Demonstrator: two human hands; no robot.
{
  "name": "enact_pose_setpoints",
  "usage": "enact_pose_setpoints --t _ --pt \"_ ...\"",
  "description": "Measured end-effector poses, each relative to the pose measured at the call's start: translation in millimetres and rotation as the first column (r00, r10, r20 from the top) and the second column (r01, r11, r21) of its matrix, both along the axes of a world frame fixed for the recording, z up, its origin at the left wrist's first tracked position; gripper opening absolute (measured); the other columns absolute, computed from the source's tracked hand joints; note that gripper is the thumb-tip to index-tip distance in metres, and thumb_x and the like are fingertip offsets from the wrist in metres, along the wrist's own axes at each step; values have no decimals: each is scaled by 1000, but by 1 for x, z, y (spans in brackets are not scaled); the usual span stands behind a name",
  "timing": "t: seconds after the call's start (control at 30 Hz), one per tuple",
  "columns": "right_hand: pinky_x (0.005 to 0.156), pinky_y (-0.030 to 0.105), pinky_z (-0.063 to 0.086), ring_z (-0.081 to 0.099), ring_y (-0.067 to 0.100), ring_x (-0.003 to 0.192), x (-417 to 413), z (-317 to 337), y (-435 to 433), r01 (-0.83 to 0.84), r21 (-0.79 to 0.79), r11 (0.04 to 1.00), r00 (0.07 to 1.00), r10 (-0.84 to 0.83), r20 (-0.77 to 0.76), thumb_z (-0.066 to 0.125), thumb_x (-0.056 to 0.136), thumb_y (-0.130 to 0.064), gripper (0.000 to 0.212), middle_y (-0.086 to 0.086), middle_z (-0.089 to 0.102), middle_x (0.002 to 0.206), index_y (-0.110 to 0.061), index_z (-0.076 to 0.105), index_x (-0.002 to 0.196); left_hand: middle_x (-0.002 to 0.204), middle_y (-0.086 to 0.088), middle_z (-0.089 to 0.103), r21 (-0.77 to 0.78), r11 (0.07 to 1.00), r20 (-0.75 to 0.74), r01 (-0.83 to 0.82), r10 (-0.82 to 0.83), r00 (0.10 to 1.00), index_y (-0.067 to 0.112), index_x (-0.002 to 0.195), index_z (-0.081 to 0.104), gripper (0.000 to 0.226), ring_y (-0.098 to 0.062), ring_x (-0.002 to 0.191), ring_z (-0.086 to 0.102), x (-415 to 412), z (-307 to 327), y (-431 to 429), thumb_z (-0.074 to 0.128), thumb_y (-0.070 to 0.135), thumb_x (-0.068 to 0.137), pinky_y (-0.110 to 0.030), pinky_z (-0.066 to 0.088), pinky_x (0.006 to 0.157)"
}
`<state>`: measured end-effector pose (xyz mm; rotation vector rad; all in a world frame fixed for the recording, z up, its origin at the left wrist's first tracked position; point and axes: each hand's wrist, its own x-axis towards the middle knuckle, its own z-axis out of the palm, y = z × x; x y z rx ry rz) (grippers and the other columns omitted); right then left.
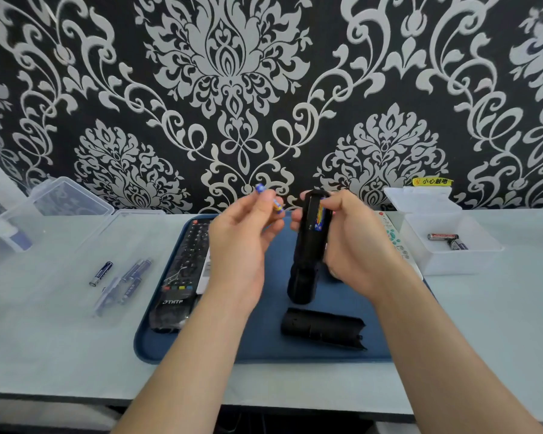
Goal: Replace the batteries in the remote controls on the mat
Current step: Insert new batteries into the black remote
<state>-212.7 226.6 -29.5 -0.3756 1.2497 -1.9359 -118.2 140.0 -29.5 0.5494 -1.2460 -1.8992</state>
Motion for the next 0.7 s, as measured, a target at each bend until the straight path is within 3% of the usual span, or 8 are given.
enact_pose_setpoints --t 0.1,0.2,0.3,0.37,0.4,0.5,0.6,0.7 --pt "77 33 49 63 24 82 -2 1 -1 160 -104 982 986 -155 53 36 95 -2 28 12 67 82 -7 61 106 70 -6 65 160 983 32 94 -100 994 10 101 62 14 -18 64 63 7 4 -6 52 5 92 -24 54 58" --pt "86 31 55 67 25 87 -4 2 0 307 -212 928 948 -279 152 39 96 6 28 14 68 91 -5 59 113 66 -4 55 169 973 152 159 -185 971 13 80 57 13 -15 55 51 10 4 -9 50 8 89 -20 42 43" --pt "94 37 54 70 28 100 -12 1 2 418 -325 848 894 -321 312 43 98 6 25 17 64 106 -9 56 112 60 -2 42 -68 921 403 384 -326 855 16 62 59 27 -10 46 28 19 6 -18 55 21 88 -18 14 38" --pt "94 41 54 71 28 98 -12 1 1 438 -394 808 875 -282 394 42 98 6 23 13 62 101 -12 54 106 57 -1 43 -182 780 608 598 -389 692 16 74 70 32 -8 44 25 24 7 -11 57 42 88 -16 14 38" --pt "96 43 53 71 28 96 -9 1 0 425 -421 801 877 -251 409 42 98 7 23 11 61 100 -13 53 103 58 -1 46 -199 746 645 636 -389 658 17 86 72 36 -7 43 26 23 6 -5 54 48 87 -16 16 38" --pt "85 41 58 70 28 92 3 1 -2 308 -414 856 941 -210 266 43 96 11 25 19 59 105 -11 52 101 62 2 52 -227 870 485 438 -289 825 10 100 68 38 -6 43 29 6 -6 11 49 43 95 -16 20 39" --pt "79 31 60 67 23 89 9 -1 0 225 -248 942 970 -240 -30 56 91 10 22 12 63 95 -8 63 102 59 6 52 -277 952 379 132 -18 925 8 80 65 34 -7 44 32 -3 -10 8 52 35 97 -18 24 42" --pt "74 23 58 70 22 93 9 -2 4 152 -64 986 957 -163 -238 65 88 4 21 10 70 98 -3 68 108 58 -1 41 -342 940 292 7 99 951 6 70 58 36 -11 50 28 -1 -11 0 57 32 95 -27 21 48"
